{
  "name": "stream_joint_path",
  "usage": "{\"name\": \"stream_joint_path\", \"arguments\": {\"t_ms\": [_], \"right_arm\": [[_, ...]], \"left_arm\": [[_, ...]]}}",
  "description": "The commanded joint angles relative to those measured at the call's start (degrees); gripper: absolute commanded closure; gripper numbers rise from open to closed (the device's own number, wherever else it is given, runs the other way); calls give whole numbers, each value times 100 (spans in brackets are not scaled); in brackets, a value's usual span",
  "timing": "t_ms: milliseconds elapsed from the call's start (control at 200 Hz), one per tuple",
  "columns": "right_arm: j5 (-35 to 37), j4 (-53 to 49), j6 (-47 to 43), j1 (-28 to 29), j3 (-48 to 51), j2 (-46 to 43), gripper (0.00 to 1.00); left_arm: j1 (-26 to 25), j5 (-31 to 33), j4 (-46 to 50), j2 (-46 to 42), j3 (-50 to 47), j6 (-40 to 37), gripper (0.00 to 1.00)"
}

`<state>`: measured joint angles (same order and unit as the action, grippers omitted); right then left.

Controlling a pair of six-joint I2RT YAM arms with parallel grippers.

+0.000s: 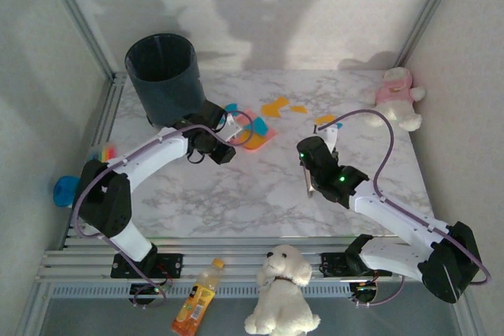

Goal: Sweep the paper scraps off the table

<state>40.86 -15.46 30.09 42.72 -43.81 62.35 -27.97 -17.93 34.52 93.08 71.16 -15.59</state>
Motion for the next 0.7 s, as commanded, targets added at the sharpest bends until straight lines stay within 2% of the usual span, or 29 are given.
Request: {"name": "stream_joint_path", "arguments": {"t_ms": [0,396,696], "right_arm": [[142,25,81,-115,6,-18,100],[1,102,105,-132,31,65,100],[-86,198,18,-141,24,50,100]], "left_arm": [[139,-388,-113,-273,369,339,100],[578,-1047,-197,-543,851,700,100],[809,-1216,-191,-718,1156,1043,100]]}}
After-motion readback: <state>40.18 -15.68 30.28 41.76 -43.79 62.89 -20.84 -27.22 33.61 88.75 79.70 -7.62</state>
